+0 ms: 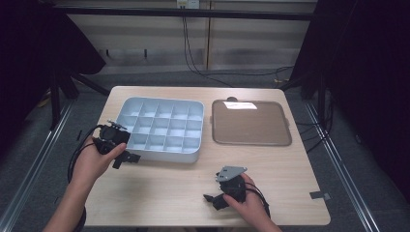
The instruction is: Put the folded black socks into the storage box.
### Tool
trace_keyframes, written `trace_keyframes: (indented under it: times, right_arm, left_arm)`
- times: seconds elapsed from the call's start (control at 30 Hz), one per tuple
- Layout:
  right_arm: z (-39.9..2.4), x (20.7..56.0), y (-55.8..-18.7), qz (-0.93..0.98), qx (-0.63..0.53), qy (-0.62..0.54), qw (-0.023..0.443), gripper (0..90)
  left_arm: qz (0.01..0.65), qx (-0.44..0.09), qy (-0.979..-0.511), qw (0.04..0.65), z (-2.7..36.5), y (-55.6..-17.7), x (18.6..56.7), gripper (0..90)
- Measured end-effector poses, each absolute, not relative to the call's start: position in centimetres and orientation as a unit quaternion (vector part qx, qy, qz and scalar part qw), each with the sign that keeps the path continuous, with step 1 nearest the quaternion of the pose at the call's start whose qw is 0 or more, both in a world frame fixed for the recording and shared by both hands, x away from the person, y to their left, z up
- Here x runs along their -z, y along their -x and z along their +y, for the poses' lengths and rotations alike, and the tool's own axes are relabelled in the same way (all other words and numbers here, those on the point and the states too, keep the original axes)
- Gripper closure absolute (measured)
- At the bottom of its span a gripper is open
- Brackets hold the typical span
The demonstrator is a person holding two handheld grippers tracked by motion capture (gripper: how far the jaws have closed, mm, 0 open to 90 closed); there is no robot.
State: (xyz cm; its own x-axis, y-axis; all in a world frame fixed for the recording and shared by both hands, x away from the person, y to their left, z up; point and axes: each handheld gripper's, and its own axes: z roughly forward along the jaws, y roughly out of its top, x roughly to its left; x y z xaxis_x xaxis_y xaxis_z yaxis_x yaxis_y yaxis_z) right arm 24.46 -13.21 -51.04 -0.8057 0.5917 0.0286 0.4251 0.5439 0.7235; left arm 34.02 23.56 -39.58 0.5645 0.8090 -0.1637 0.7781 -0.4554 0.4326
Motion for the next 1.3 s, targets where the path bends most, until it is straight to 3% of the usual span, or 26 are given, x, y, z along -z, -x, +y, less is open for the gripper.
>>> trace_keyframes:
  times: [1.3]
  right_arm:
    - [-13.2, 51.0, -24.4, 0.873, -0.378, -0.289, 0.11, 12.1]
  left_arm:
    - [0.446, -0.017, -0.856, 0.262, 22.7, -31.9, 43.4, 22.8]
